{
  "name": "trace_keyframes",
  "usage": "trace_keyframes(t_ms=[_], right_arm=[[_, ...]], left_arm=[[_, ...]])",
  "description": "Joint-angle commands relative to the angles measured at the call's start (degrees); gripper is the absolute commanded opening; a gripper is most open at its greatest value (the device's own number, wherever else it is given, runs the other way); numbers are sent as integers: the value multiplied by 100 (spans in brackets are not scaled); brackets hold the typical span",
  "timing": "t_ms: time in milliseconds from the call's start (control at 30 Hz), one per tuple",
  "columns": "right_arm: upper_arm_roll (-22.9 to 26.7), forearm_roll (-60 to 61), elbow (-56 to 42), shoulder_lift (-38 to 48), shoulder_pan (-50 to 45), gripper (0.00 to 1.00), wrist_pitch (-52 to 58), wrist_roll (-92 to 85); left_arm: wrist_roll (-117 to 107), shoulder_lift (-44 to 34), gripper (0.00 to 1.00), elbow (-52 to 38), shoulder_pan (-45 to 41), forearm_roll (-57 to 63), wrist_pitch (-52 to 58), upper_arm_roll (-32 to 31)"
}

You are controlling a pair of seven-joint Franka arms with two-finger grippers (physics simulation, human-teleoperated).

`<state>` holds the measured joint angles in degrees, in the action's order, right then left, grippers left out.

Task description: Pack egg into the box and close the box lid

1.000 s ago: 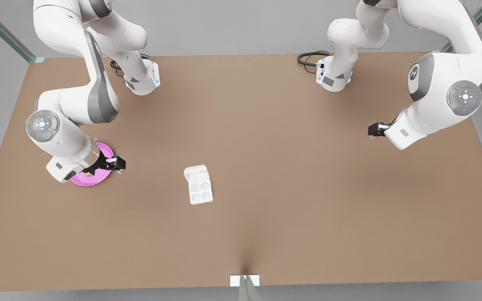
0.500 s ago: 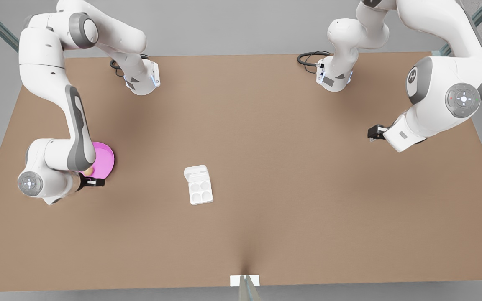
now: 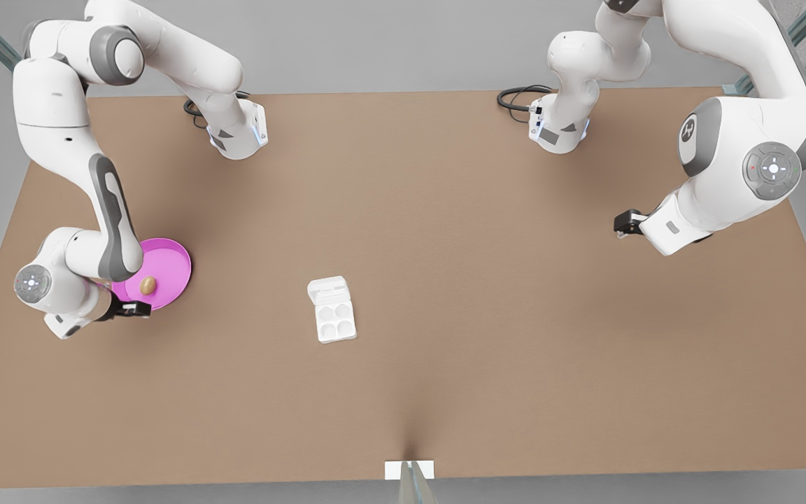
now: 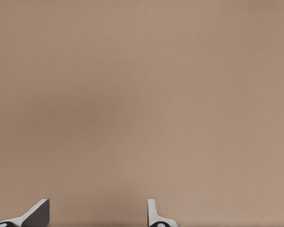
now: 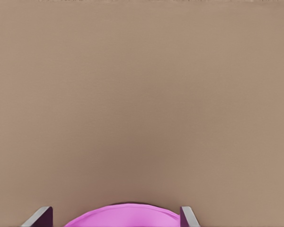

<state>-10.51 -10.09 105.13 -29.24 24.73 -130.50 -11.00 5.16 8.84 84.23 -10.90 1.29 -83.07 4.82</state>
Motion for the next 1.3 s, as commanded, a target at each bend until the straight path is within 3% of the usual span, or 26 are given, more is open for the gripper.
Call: trace_keyframes(t_ms=[0, 333, 400, 1267], right_arm=[[-3, 7, -1, -20, 6, 100, -283, -1449], [-47, 51, 904, 322, 85, 100, -283, -825], [-47, 51, 1291, 463, 137, 100, -855, -754], [-276, 51, 2003, 401, 744, 100, -1936, -719]], left_arm=[[64, -5, 100, -3, 0, 3, 1, 1], [64, 13, 100, -3, 0, 3, 1, 1], [73, 4, 100, -3, 0, 3, 1, 1], [64, 48, 100, -3, -8, 3, 1, -8]])
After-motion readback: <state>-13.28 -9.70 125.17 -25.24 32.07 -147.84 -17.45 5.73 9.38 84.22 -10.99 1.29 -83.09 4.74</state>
